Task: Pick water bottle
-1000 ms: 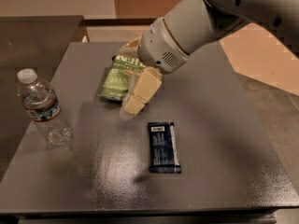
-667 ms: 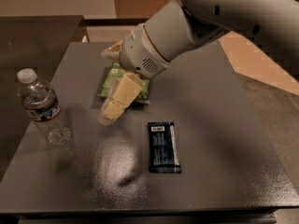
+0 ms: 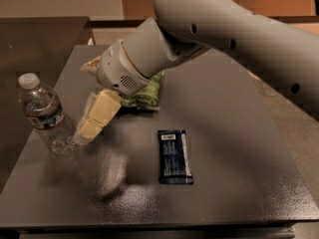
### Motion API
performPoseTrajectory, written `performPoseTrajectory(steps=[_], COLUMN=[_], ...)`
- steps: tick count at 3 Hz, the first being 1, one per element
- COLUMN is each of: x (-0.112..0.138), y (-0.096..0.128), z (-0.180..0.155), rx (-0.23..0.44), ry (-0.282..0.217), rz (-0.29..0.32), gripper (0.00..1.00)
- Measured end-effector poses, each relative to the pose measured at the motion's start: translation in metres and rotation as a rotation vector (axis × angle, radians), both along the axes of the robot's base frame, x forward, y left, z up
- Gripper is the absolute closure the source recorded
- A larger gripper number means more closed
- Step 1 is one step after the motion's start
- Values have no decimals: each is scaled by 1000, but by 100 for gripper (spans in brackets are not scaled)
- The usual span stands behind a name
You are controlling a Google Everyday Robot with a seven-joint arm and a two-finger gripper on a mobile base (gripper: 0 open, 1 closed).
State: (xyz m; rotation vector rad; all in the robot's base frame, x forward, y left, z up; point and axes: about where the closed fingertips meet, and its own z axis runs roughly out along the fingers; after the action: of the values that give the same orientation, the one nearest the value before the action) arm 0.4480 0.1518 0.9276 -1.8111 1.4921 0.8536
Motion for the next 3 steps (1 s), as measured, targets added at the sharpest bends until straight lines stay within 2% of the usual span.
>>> performPoseTrajectory(steps=[3], x=[-16], y=[52], z=[-9], rx=[73], ry=[87], rz=[94], gripper=[0])
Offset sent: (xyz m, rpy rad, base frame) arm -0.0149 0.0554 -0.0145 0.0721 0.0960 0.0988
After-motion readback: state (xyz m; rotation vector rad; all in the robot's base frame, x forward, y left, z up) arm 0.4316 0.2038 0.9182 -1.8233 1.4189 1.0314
